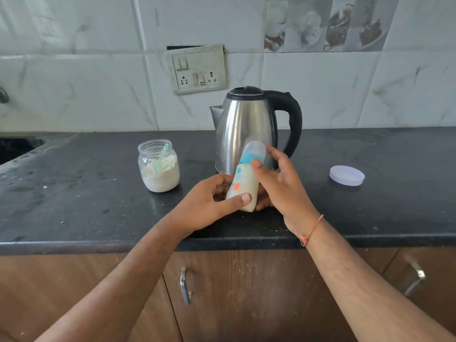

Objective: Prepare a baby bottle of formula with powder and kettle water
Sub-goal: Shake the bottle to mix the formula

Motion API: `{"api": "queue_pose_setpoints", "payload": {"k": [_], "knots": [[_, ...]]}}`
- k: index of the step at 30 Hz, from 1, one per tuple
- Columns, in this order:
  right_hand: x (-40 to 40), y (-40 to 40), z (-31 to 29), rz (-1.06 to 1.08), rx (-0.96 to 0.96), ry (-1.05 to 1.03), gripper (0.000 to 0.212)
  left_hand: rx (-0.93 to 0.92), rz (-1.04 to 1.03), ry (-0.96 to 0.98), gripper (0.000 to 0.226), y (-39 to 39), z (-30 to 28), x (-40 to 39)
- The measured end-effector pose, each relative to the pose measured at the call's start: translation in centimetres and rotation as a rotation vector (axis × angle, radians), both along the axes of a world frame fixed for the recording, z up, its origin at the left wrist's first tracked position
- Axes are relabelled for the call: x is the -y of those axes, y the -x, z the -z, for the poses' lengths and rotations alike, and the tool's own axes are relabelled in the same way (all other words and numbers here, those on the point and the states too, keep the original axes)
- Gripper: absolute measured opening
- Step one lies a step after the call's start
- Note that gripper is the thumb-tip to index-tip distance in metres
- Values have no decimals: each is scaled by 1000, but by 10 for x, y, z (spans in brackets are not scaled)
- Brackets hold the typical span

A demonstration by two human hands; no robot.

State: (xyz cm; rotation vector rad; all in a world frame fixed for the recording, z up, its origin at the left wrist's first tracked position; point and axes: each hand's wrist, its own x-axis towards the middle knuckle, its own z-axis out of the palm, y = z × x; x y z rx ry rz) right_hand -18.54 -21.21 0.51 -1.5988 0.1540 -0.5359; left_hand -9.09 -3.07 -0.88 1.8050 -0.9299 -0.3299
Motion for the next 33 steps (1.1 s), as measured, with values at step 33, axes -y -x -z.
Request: {"api": "queue_pose_setpoints", "payload": {"k": [33], "knots": [[2, 7, 2, -169, 29, -24, 65, -144, 99, 139, 46, -1, -4, -12]]}}
